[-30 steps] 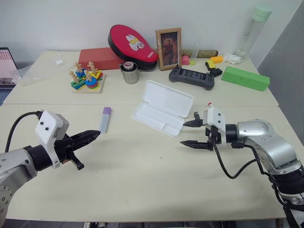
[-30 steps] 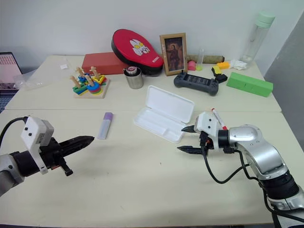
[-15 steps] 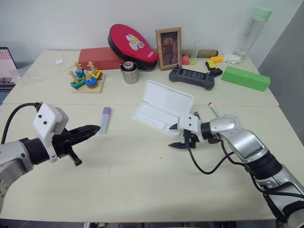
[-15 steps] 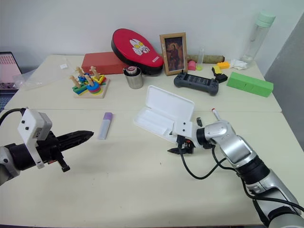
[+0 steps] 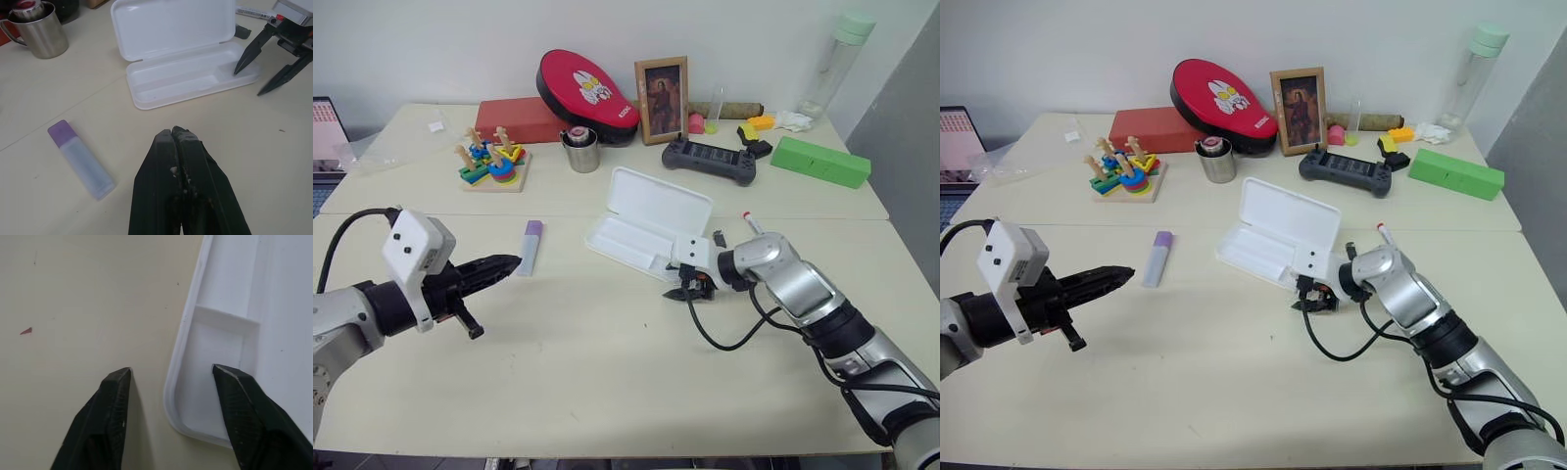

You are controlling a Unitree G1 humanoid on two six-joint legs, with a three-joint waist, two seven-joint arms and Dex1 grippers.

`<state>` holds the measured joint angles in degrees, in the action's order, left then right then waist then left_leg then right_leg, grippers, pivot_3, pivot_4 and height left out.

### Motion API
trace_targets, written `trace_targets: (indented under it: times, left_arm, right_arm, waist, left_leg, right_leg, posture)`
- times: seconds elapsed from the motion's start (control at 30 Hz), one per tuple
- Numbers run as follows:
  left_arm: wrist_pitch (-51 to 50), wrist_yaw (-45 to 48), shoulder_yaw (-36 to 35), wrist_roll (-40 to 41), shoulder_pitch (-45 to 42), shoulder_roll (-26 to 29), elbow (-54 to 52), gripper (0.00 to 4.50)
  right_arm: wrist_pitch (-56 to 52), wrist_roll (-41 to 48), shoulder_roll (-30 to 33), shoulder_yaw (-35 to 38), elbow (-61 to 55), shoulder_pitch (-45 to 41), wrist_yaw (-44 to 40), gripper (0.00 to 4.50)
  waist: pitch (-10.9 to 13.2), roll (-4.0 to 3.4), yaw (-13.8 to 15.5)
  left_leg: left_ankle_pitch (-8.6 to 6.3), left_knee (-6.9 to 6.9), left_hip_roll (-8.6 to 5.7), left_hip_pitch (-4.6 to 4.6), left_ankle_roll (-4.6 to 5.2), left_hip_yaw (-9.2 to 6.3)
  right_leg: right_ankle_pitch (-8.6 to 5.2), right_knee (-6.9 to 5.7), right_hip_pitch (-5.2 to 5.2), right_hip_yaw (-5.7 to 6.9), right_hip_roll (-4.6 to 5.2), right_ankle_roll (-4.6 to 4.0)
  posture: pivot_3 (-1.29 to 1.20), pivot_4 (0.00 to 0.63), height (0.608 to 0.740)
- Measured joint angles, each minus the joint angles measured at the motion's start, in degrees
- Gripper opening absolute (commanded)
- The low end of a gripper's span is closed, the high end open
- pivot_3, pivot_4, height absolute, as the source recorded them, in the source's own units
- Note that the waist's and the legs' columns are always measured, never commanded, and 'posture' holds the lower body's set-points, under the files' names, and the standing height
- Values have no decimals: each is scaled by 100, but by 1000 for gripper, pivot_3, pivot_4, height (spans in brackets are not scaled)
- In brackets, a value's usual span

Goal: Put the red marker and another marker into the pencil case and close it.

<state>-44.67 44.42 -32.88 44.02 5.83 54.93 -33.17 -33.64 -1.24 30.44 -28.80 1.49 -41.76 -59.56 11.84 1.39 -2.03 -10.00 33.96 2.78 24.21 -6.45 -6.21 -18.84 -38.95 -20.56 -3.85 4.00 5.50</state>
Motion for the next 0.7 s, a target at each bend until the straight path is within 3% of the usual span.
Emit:
trace_targets:
  times: [0.27, 0.7]
  left_arm:
    - [0, -8, 56, -13, -95, 0, 0, 0]
    - [2, -61, 203, -32, -151, -8, 1, 0]
  right_arm:
    - [-43, -43, -5, -2, -32, -19, -115, 69]
    - [61, 142, 370, 51, -718, 286, -626, 18]
  waist:
    - [0, 0, 2]
    - [1, 0, -1]
  left_leg:
    - [0, 0, 0, 0, 0, 0]
    - [-1, -3, 0, 5, -1, 0]
  right_leg:
    - [0, 0, 0, 0, 0, 0]
    - [0, 1, -6, 0, 0, 0]
  posture:
    - [0, 150, 740]
    - [0, 150, 740]
